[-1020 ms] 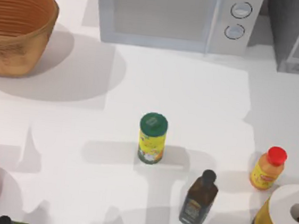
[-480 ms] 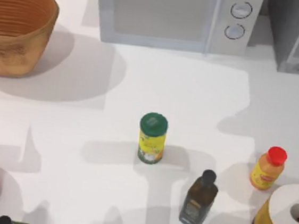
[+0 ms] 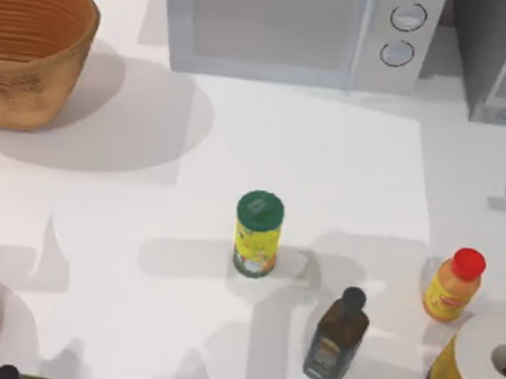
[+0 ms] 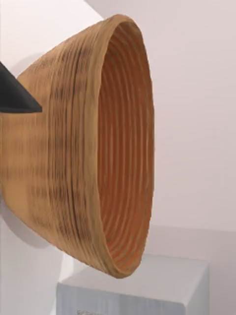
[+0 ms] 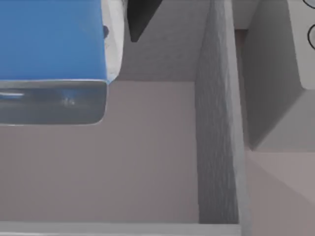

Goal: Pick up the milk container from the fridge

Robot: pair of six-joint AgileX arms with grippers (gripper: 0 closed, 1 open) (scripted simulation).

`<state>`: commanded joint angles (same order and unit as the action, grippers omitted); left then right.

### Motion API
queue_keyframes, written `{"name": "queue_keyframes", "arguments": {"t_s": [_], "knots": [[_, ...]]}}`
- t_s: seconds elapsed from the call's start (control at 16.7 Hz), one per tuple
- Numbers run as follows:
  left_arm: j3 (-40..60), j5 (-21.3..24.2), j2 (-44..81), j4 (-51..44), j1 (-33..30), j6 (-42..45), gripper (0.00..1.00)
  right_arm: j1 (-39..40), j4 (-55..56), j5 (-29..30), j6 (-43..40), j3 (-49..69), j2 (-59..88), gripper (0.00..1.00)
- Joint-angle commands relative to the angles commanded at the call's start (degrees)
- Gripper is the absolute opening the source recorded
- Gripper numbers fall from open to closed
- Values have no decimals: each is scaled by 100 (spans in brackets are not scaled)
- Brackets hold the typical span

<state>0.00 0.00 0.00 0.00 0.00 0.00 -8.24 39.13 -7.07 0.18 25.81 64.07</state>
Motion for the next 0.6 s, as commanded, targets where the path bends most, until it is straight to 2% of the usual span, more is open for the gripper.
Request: {"name": "queue_keyframes", "arguments": {"t_s": [0.36,0.6], "knots": [[0,0,0,0,0,0,100,443,-2223,383,6,-1504,-3849,0],[0,0,0,0,0,0,100,687,-3332,590,-5,-2221,-5583,0]]}}
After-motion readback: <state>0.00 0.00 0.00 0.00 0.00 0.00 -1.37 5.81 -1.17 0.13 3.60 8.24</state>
